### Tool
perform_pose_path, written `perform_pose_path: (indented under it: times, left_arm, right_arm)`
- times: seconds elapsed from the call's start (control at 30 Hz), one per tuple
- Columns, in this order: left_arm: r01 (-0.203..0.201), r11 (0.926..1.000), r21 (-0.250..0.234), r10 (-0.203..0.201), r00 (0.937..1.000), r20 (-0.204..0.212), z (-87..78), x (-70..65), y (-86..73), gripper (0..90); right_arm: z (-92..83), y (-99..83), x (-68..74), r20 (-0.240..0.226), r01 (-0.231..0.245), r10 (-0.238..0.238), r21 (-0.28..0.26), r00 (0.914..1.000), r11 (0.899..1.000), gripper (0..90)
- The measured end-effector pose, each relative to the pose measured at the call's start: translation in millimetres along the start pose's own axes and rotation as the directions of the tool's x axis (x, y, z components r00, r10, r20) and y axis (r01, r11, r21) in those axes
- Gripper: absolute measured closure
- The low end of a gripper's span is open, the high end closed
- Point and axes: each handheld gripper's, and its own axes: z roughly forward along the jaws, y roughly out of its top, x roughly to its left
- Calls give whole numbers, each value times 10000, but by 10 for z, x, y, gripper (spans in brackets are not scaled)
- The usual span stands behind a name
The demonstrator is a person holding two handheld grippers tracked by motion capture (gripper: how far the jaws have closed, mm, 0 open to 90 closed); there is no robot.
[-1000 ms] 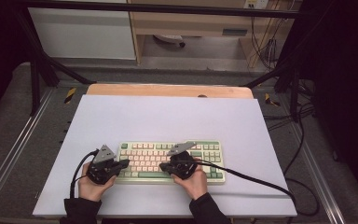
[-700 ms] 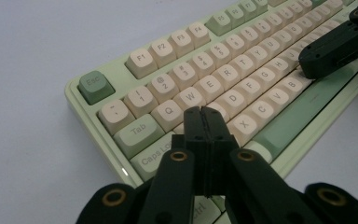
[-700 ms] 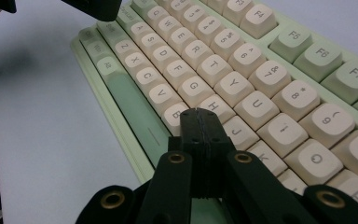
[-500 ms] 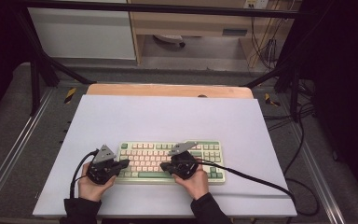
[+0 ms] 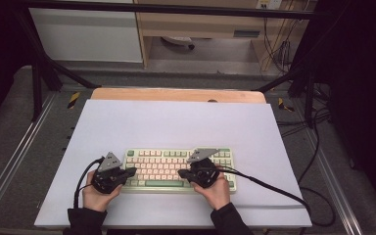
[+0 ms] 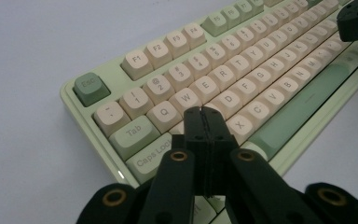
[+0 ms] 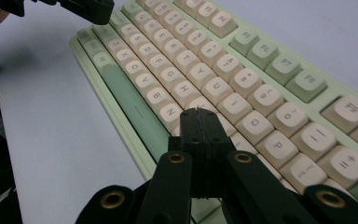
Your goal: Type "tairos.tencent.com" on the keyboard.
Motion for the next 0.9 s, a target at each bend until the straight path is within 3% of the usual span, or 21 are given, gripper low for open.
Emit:
perform_pose_path:
  times: [0.57,0.9]
  left_arm:
    - [-87,10000,-38,87,9999,104,20,-63,51,899]
    - [-230,9997,-62,231,9996,170,64,-125,167,900]
  right_arm:
    - [-259,-227,-194,362,-371,380,-248,9986,9990,900]
    - [-376,-352,-256,471,-546,561,-329,9973,9980,900]
